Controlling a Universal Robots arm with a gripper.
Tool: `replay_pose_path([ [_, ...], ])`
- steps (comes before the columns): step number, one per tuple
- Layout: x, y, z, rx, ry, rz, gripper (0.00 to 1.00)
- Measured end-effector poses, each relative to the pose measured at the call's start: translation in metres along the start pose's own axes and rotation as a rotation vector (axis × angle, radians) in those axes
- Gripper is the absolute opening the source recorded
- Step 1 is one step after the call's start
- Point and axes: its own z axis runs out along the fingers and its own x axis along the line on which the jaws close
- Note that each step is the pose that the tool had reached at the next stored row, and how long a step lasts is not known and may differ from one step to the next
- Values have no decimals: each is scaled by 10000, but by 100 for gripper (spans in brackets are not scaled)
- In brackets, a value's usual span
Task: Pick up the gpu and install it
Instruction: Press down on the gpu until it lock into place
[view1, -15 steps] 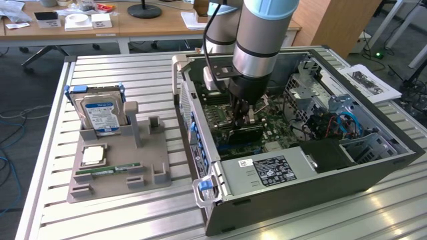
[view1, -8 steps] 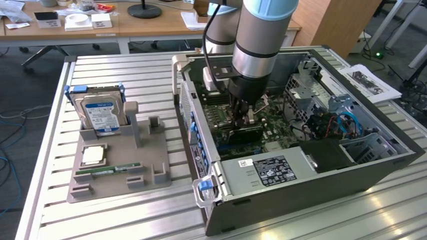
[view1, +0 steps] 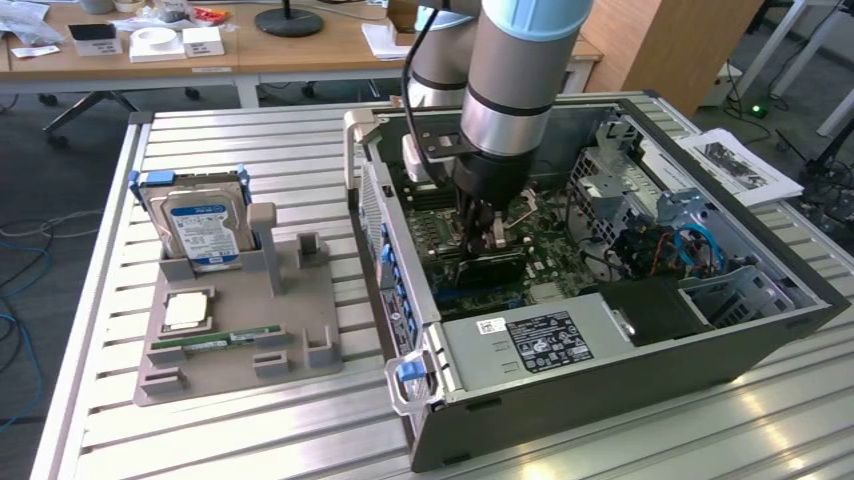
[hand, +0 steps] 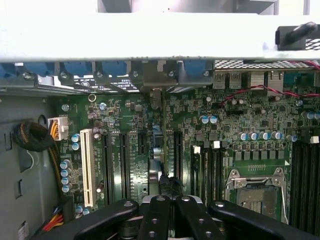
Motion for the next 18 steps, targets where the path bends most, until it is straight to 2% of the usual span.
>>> replay_pose_path([
  [13, 2, 31, 0, 7, -7, -1, 11],
  [15, 0, 30, -20, 12, -18, 0, 11],
  [18, -2, 29, -80, 7, -5, 0, 11],
])
